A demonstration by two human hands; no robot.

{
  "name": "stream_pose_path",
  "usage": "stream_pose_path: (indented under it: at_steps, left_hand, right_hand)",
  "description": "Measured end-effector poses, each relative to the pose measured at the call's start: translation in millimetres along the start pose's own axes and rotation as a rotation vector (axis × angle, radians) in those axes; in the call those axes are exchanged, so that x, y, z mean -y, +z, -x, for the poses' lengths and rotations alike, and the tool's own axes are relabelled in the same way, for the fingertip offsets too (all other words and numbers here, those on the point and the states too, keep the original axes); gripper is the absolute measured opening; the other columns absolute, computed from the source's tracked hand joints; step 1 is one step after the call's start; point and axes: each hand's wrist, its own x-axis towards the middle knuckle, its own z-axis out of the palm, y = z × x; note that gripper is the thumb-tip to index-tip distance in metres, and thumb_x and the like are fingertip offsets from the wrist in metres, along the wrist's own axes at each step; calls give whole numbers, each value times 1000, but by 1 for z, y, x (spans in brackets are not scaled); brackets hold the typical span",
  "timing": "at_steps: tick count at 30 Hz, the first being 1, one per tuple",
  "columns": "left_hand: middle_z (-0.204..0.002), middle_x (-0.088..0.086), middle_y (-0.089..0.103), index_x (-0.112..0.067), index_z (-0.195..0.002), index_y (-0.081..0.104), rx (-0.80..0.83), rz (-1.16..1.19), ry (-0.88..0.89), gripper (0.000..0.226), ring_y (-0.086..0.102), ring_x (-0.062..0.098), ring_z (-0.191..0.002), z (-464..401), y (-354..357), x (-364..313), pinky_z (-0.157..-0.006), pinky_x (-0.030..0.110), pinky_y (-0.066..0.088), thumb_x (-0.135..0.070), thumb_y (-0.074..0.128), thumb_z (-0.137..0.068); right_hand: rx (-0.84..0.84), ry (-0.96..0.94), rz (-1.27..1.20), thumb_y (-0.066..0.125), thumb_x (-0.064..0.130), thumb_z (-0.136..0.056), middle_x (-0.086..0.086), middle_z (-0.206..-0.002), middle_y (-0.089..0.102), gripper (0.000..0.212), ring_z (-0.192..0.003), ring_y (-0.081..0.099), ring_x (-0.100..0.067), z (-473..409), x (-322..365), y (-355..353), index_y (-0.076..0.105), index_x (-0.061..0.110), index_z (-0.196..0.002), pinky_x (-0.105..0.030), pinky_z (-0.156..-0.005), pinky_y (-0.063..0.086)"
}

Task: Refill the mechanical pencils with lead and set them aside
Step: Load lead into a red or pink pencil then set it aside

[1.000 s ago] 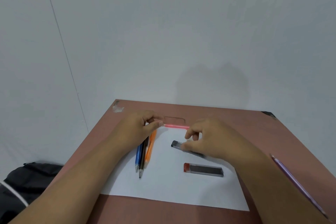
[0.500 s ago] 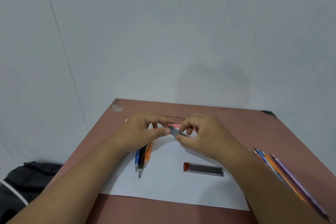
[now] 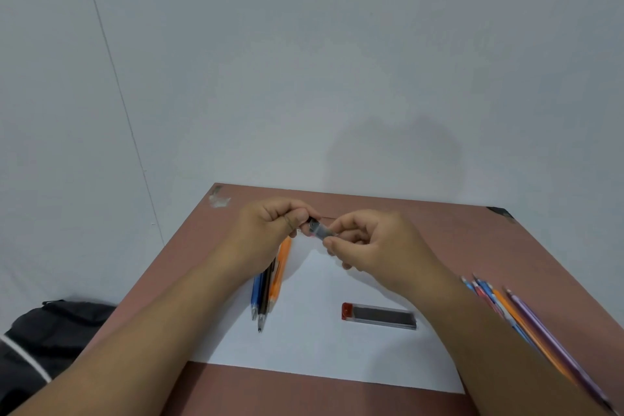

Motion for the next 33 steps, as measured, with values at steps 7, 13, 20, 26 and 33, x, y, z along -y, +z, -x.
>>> stream_pose_path:
  at_steps: [7,13,20,26,33]
  left_hand:
    - [-73,1,72,-14,-91,79,-103,84,-56,17,53,10,-61,1,4,-5,-59,24,47,-11,63,-97]
    - [-80,-8,76,-36,-84,78,-117,-72,-6,24,66,11,-73,1,7,0,-70,33,55,-17,68,-95]
    - [-82,-7,77,-39,-86,78,-127,-130,1,26,70,19,-77,5,8,-2,-76,39,60,-16,71,-93]
    - [-83,3,77,-27,-109,76,-13,-29,-106,22,73,17,-79,8,13,-4,-90,38,59,-12,68,-95]
    - [-94,12,78,-11,-107,77,36,187,-232,20,75,24,-90,9,17,-9,-87,28,59,-2,64,-96]
  right_hand:
    - [-27,-147,447,68,22,-92,22,-97,70,29,-90,64,-2,-3,-6,-4,68,43,-112,-27,-78,55]
    - [-42,-175,378,72,27,-92,23,-97,68,26,-87,63,-3,-3,-6,-8,68,44,-112,-36,-80,55]
    - [-63,-186,564,62,27,-100,18,-117,65,32,-108,58,-10,-7,-9,-4,64,42,-128,-34,-93,50]
    - [-173,-274,631,62,-1,-95,12,-133,53,50,-109,59,-16,-9,-17,-5,65,34,-131,-30,-87,55]
    - [-236,-424,623,71,-9,-86,13,-118,50,54,-86,62,-17,-13,-23,-3,70,31,-122,-33,-67,58]
